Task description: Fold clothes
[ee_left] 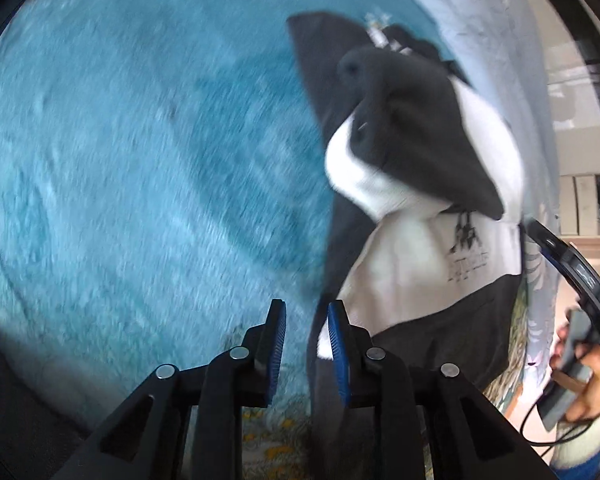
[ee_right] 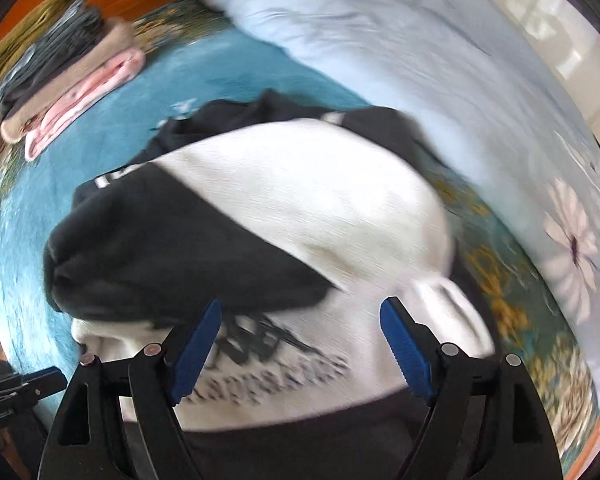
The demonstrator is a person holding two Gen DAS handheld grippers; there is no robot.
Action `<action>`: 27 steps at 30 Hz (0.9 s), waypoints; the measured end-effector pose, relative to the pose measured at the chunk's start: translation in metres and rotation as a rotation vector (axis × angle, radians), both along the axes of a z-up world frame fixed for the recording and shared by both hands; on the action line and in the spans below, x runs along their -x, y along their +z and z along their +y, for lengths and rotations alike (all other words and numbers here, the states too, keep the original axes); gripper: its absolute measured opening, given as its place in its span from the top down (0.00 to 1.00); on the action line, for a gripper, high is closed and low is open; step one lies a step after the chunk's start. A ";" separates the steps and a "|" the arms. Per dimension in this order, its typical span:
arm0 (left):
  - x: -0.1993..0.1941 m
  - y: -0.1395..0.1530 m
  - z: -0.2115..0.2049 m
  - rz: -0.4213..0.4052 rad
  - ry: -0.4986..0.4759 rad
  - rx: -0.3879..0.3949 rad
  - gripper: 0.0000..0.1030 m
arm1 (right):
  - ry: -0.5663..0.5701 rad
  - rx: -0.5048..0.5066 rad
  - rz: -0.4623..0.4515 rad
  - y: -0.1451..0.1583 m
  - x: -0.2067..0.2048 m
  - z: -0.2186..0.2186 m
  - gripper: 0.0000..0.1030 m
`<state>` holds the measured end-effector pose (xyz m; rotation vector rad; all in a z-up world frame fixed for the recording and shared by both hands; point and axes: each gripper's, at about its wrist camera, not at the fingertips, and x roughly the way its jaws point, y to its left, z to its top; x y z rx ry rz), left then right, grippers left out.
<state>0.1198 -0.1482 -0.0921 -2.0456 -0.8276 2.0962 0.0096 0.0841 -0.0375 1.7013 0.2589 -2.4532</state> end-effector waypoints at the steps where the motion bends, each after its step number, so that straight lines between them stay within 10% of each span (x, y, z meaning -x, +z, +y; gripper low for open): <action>1: -0.002 -0.003 0.000 -0.021 0.018 0.001 0.71 | -0.026 0.004 0.010 0.003 -0.004 0.014 0.19; 15: -0.013 -0.012 0.026 -0.040 -0.022 -0.042 0.64 | -0.396 0.112 -0.087 -0.027 -0.078 0.209 0.13; 21: -0.020 -0.024 0.014 -0.080 0.062 -0.155 0.67 | -0.486 0.253 -0.149 -0.055 -0.108 0.247 0.13; 27: -0.020 -0.017 0.005 -0.064 0.099 -0.098 0.67 | -0.600 0.378 -0.133 -0.065 -0.141 0.282 0.13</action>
